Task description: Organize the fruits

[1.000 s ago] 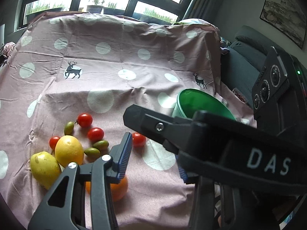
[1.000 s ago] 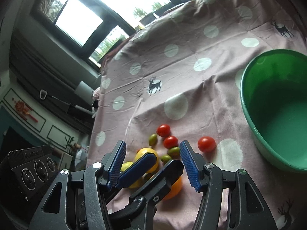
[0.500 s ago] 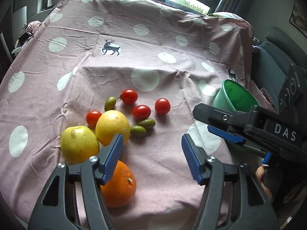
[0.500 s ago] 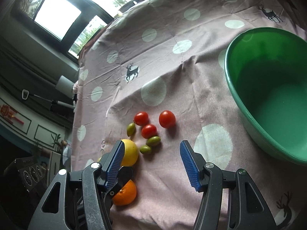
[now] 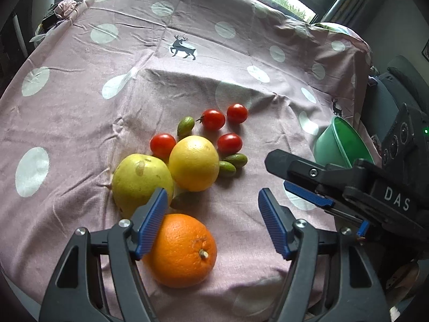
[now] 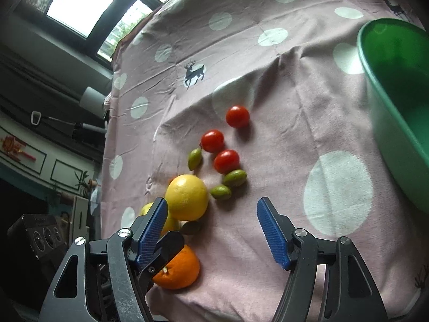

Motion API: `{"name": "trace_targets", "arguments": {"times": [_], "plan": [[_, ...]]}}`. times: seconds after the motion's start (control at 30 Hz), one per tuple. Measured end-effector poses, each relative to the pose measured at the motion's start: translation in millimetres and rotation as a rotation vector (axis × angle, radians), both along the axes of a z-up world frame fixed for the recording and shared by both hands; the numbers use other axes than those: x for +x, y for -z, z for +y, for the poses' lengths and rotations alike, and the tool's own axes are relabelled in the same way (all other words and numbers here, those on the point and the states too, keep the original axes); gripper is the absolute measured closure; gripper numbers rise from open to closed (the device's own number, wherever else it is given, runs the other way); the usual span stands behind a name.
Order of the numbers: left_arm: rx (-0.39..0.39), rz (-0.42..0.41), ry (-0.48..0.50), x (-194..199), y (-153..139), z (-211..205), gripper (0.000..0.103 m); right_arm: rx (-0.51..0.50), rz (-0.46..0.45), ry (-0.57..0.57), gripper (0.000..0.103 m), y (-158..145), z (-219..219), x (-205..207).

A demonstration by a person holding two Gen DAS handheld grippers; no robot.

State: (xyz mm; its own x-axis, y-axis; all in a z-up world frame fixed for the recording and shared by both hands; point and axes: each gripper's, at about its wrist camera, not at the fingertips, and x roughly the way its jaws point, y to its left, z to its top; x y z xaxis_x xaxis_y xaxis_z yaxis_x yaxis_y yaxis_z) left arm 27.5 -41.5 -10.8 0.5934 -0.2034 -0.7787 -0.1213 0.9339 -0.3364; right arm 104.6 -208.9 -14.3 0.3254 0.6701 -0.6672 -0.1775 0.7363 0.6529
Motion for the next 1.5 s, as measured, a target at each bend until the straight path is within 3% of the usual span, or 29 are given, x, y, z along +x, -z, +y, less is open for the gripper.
{"name": "trace_targets", "arguments": {"times": [0.3, 0.4, 0.57, 0.83, 0.97, 1.2, 1.5], "plan": [[0.046, 0.045, 0.025, -19, 3, 3, 0.03, 0.064, 0.045, -0.193, 0.033, 5, 40, -19], [0.102, 0.062, 0.009, -25, 10, 2, 0.03, 0.069, 0.073, -0.223, 0.033, 10, 45, -25], [0.028, 0.109, -0.012, -27, 20, 16, 0.031, 0.054, 0.09, -0.27, 0.033, 14, 55, -30], [0.019, 0.157, 0.006, -21, 35, 9, 0.033, 0.05, 0.131, -0.297, 0.033, 23, 70, -27], [0.033, 0.158, -0.006, -18, 37, 9, 0.039, 0.008, 0.134, -0.305, 0.033, 27, 78, -27], [0.005, 0.141, -0.003, -21, 36, 12, 0.039, -0.025, 0.107, -0.3, 0.034, 27, 82, -29], [0.026, 0.033, 0.017, -23, 11, -1, 0.039, -0.009, 0.007, -0.262, 0.034, 4, 64, -35]]}}
